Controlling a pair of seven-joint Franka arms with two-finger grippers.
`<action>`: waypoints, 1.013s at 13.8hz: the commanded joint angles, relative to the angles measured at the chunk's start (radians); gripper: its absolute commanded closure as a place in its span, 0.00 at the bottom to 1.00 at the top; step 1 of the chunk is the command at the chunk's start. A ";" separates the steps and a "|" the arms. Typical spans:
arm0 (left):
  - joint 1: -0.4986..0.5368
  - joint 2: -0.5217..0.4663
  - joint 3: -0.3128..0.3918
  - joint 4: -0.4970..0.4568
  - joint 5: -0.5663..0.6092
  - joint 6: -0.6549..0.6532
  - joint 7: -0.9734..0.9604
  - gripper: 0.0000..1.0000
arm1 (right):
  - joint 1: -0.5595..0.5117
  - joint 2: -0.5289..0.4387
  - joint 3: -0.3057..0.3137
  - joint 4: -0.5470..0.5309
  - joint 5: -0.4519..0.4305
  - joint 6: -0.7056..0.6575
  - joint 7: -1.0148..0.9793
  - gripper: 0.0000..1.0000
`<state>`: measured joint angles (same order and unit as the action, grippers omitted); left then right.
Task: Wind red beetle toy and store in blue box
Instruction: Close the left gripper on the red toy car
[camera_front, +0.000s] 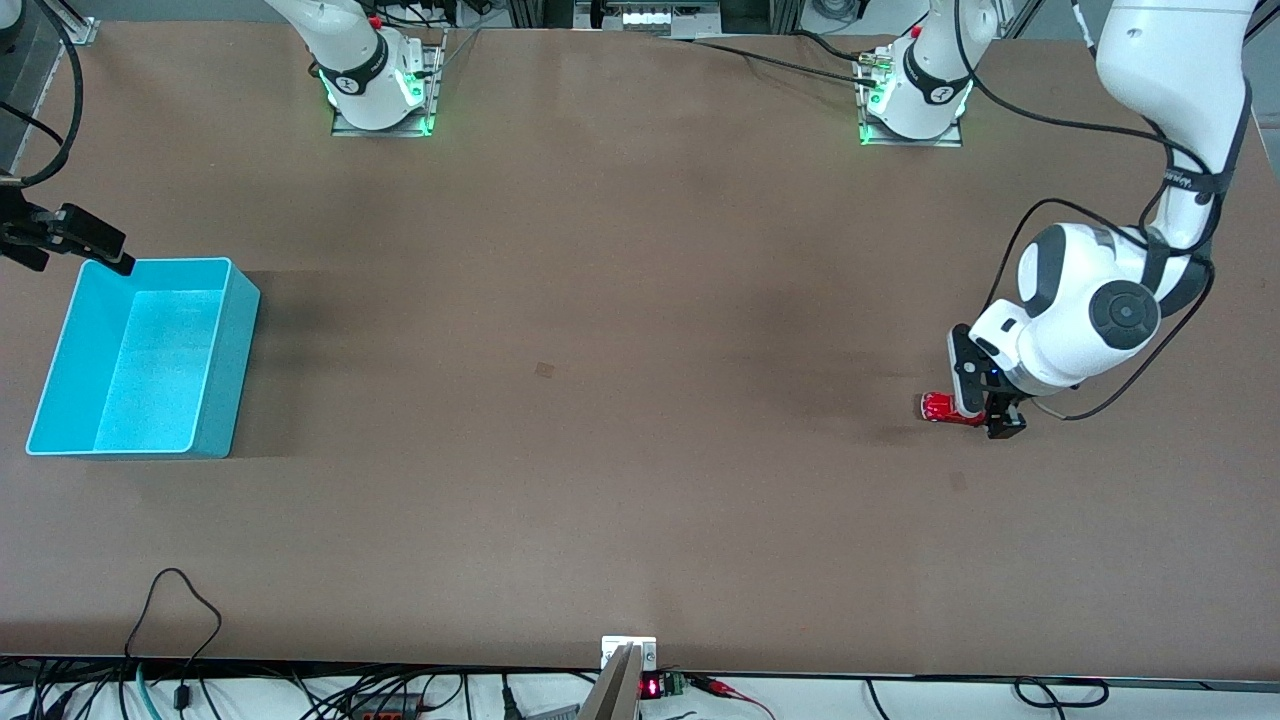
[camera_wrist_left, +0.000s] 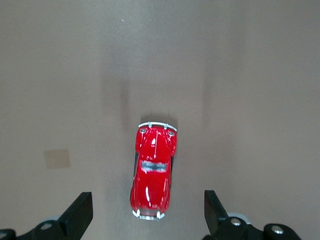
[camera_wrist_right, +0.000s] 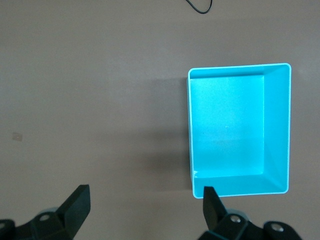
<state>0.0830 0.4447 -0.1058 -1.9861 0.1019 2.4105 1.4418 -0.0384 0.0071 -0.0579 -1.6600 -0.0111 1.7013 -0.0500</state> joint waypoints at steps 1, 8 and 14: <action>0.012 0.034 -0.005 0.004 0.013 0.030 0.034 0.03 | -0.003 0.001 0.001 0.008 0.000 -0.006 -0.005 0.00; 0.014 0.060 -0.003 0.006 0.013 0.042 0.062 0.28 | -0.005 0.001 0.001 0.008 0.000 -0.006 -0.005 0.00; 0.024 0.083 0.000 0.006 0.013 0.093 0.078 0.29 | -0.005 0.001 0.001 0.008 0.000 -0.006 -0.005 0.00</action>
<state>0.0937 0.5128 -0.1051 -1.9860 0.1019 2.4813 1.4870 -0.0384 0.0071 -0.0578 -1.6601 -0.0111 1.7013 -0.0500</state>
